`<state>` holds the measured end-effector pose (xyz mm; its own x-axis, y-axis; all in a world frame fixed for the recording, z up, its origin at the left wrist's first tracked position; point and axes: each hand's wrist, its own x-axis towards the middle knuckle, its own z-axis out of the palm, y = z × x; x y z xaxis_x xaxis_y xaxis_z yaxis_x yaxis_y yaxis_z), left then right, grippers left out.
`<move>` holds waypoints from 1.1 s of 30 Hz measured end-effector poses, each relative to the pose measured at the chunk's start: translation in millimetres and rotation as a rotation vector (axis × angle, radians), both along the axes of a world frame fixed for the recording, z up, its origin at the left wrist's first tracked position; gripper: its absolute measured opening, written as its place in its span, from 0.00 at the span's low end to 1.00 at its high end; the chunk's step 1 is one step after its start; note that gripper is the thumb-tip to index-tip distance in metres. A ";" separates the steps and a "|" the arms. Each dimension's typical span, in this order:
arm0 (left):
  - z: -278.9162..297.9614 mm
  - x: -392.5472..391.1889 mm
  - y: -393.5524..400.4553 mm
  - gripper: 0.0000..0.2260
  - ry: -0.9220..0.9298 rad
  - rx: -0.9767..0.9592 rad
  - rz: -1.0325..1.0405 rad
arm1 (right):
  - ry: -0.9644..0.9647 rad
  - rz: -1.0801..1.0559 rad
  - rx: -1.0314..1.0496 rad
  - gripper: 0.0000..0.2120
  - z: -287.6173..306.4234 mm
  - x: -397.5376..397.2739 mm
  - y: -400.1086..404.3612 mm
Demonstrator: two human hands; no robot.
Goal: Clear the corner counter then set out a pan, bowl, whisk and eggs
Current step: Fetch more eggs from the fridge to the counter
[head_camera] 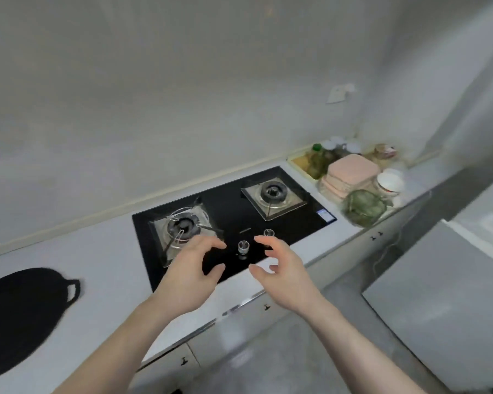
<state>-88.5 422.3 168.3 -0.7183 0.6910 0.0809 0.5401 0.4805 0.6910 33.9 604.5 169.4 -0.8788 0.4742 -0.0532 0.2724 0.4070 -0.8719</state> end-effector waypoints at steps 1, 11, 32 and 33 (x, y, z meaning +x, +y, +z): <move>2.9 11.3 18.3 0.15 -0.011 0.004 -0.031 | 0.000 -0.038 -0.004 0.25 3.7 17.2 14.5; 41.8 96.1 200.7 0.15 0.190 -0.016 -0.419 | 0.063 -0.438 0.112 0.24 53.2 180.3 154.6; 79.9 208.8 630.1 0.16 0.199 0.164 -1.151 | 0.062 -1.202 0.419 0.24 116.5 360.9 392.4; 83.6 218.4 636.5 0.16 0.211 0.168 -1.175 | 0.040 -1.219 0.451 0.24 118.1 367.1 392.0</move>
